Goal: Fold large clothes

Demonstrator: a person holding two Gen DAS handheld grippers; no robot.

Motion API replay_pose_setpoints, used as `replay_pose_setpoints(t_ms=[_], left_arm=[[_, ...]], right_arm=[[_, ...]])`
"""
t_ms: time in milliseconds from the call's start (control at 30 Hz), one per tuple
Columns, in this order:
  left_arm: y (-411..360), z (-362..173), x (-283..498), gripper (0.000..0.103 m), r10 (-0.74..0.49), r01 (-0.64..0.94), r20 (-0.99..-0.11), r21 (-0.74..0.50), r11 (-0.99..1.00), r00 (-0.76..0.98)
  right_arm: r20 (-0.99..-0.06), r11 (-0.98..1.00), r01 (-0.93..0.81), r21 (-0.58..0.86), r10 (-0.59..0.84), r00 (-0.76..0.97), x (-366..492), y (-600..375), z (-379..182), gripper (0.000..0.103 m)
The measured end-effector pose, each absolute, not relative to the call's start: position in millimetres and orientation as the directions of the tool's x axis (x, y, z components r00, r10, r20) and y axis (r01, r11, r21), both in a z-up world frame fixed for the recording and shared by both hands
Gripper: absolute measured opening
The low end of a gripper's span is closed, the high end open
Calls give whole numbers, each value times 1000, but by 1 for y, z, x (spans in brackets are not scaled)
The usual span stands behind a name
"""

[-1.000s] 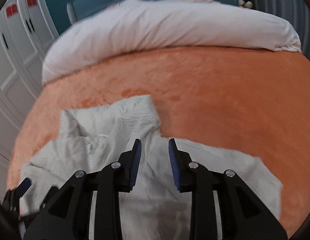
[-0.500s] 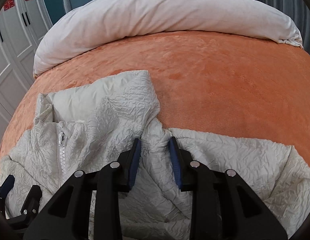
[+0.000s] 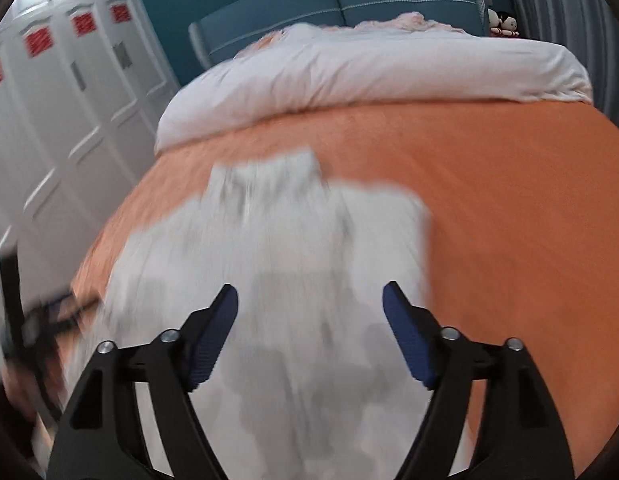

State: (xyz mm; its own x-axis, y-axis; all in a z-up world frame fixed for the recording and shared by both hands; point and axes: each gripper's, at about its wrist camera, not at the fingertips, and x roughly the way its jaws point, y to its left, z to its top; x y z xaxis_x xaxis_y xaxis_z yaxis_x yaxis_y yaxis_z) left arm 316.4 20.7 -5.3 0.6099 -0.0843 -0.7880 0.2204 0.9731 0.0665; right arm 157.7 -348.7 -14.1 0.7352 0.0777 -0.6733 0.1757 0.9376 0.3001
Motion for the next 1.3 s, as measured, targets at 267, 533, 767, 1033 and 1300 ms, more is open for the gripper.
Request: replay_pose_setpoints(t_ms=[267,533,767,1033,1300], left_arm=[[175,-47,158,98,-35,29,-916,-26,999,400],[176,-76,132,98,-138,-23,-913,-159,987,384],[169,-65,122,38,-216,20,-898,-226,974,382],[175,-3,82,3,-277,132,-842,-244,961,463],[188,33,-7,2,-310,222,-860,-237,946,405]], right_arm=[[-839,874,342,345,123,530,-91,-335,-83,77],[-810,810,370,455,205,549,-91,-310,-103,83],[-767,725,406,556,259,587,-78,-306,-106,38],[-713,788,287,544,253,654,-99,-292,-50,13],[-780,863,196,465,295,552,-164,-273,-20,12]])
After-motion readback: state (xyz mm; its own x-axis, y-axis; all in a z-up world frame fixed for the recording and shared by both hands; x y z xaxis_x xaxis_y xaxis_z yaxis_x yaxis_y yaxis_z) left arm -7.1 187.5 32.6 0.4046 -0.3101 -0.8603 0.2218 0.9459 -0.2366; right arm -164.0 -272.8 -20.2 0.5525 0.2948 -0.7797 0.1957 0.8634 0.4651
